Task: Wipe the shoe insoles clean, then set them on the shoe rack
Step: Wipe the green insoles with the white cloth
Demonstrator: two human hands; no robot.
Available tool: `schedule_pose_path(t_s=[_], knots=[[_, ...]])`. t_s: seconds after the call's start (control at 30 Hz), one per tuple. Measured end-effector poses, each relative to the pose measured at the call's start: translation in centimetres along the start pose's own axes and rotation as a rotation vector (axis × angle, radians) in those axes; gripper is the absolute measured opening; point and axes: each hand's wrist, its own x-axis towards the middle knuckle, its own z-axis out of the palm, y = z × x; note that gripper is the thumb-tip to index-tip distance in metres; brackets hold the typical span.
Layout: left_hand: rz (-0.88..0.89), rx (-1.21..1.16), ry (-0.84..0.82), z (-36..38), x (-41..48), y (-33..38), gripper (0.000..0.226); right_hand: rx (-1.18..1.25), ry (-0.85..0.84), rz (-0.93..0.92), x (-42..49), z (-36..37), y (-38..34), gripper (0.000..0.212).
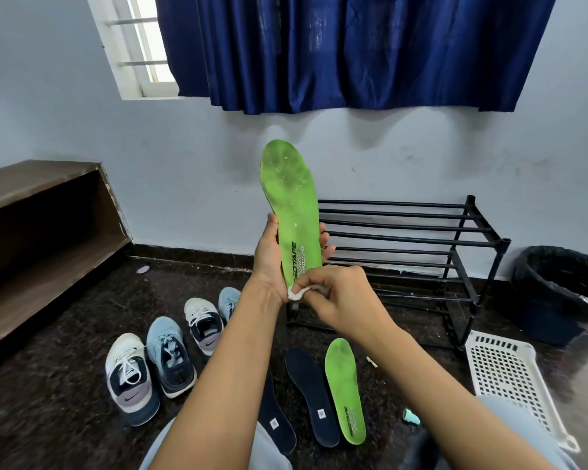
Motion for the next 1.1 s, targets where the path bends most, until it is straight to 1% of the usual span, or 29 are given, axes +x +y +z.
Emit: schedule_pose_path(t_s=[0.07,0.17,0.23,0.3,0.37,0.43,0.57,0.63,0.7,0.77,0.83,0.9,1.0,1.1], knots=[[-0.006,0.01,-0.01,0.4,0.1,-0.3,0.083,-0.009,0.082,0.001,0.3,0.1,-0.1,0.02],[-0.04,0.137,-0.006,1.3,0.0,-1.6,0.085,-0.021,0.251,0.017,1.4,-0.2,-0.1,0.022],[-0.054,0.182,0.007,1.7,-0.1,-2.5,0.078,-0.035,0.348,0.056,2.0,-0.8,0.1,0.021],[-0.073,0.168,0.024,1.8,-0.3,-3.0,0.069,-0.039,0.407,0.087,2.1,-1.0,0.2,0.02],[-0.082,0.172,0.018,1.6,-0.3,-2.9,0.067,-0.026,0.394,0.106,2.1,-1.0,0.2,0.019],[-0.073,0.19,0.017,1.4,-0.1,-2.5,0.07,-0.005,0.301,0.115,2.0,-0.9,0.4,0.021],[-0.051,0.148,0.022,0.7,0.0,-0.8,0.078,-0.026,0.052,0.105,0.8,-0.3,0.2,0.02],[-0.054,0.152,-0.006,0.3,-0.1,-0.2,0.082,0.001,-0.021,0.11,0.2,-0.1,0.0,0.018],[-0.041,0.136,-0.006,-0.1,0.0,-0.2,0.083,0.029,-0.043,0.11,-0.1,-0.2,0.0,0.017],[0.003,0.09,-0.002,0.1,0.2,-0.3,0.083,0.028,-0.013,0.102,-0.1,-0.4,0.1,0.017],[0.028,0.049,-0.016,0.4,0.3,-0.5,0.084,0.019,0.07,0.083,0.3,-0.4,0.1,0.016],[0.024,0.09,-0.024,0.9,0.2,-1.3,0.085,0.004,0.166,0.075,0.9,-0.4,0.1,0.017],[0.02,0.194,0.013,1.8,0.1,-2.9,0.086,-0.021,0.305,0.113,1.9,-0.9,0.5,0.02],[-0.008,0.211,0.019,2.2,0.0,-3.7,0.084,-0.026,0.394,0.168,2.2,-1.3,0.8,0.017]])
